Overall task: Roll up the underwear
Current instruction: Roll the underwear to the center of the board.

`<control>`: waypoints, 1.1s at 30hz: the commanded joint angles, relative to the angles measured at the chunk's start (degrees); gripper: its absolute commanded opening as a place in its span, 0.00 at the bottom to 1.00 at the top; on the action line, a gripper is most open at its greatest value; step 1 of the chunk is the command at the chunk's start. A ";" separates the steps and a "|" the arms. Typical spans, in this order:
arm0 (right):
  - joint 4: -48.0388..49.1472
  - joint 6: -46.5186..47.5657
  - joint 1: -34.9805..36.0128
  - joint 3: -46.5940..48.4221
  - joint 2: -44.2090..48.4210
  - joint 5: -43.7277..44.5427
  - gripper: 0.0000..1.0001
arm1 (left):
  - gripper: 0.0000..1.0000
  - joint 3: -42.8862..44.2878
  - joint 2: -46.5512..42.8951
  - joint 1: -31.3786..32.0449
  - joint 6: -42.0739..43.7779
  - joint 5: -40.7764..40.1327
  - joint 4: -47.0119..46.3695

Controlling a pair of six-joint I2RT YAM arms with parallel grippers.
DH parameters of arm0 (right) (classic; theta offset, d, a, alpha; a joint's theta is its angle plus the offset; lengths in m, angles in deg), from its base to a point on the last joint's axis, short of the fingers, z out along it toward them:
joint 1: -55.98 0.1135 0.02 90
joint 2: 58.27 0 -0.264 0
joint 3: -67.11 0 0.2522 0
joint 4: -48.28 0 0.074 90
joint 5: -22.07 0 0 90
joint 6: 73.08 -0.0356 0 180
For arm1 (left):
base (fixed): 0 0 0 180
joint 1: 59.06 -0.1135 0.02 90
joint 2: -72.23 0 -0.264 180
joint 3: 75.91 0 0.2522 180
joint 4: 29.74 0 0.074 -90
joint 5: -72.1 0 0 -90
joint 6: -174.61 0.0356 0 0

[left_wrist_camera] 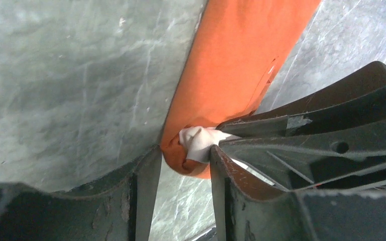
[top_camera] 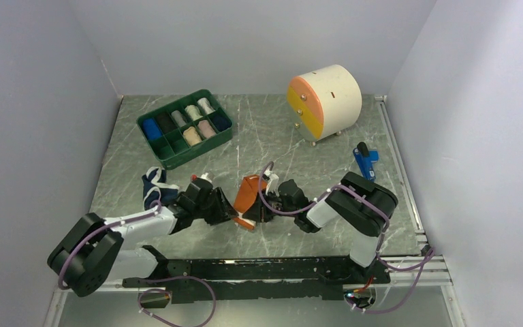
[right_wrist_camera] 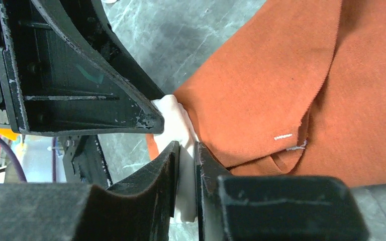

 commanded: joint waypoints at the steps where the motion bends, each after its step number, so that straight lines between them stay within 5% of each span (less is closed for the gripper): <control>1: -8.90 5.16 -0.63 0.47 1.74 4.38 0.23 | 0.46 1.81 5.02 1.05 3.62 -2.64 4.13; 9: -21.52 16.15 -0.40 2.97 15.10 8.46 0.44 | 0.41 1.57 6.45 1.33 3.39 -4.80 7.16; 16: -25.51 36.14 8.47 0.64 25.07 19.01 0.48 | 0.39 3.13 7.51 1.55 3.31 -5.45 8.72; 28: -24.68 49.15 22.87 5.35 14.81 34.47 0.52 | 0.36 5.07 8.30 1.63 3.05 -5.26 9.87; 33: -22.03 50.18 23.85 5.42 11.93 39.98 0.41 | 0.34 4.65 7.74 1.61 2.22 -5.04 9.55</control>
